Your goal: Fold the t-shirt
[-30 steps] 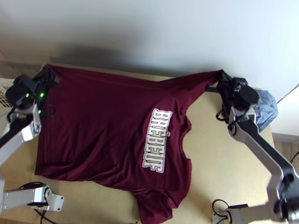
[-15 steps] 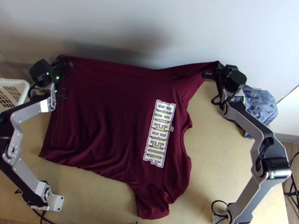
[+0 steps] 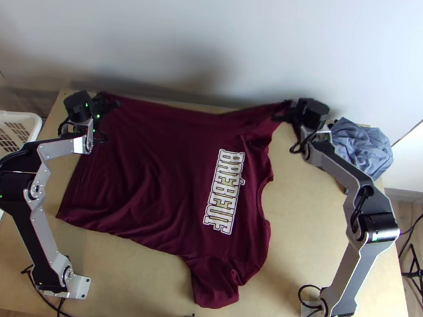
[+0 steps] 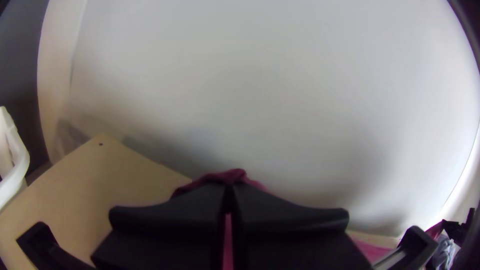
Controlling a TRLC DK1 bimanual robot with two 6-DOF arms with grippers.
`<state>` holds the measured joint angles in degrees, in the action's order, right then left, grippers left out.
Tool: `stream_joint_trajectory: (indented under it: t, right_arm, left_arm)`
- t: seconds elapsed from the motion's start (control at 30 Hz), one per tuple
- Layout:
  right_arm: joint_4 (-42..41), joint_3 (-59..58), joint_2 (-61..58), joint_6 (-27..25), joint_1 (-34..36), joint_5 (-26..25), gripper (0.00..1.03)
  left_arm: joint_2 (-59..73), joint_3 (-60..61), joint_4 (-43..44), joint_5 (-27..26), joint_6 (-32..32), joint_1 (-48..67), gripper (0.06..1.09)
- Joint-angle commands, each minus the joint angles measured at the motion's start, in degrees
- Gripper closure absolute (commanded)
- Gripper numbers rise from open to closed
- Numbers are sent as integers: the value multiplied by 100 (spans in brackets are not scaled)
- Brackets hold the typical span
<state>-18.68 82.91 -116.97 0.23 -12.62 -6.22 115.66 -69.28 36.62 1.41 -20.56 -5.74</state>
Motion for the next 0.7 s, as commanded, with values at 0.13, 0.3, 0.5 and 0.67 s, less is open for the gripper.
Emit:
stream_joint_trajectory:
  t: [0.13,0.3,0.5,0.67]
  right_arm:
    - [892,-1190,1167,-489,-293,33,100]
    - [1446,-1357,1800,-515,-285,147,100]
    - [2087,-1638,2398,-515,-689,174,100]
    - [2518,-1990,2855,-462,-1216,174,100]
  left_arm:
    - [-1151,898,-788,-501,509,-226,105]
    - [-2196,1575,-1166,-1099,518,-499,105]
    - [-2812,2076,-1649,-1661,772,-771,105]
    - [-2926,2401,-1957,-2022,816,-1008,105]
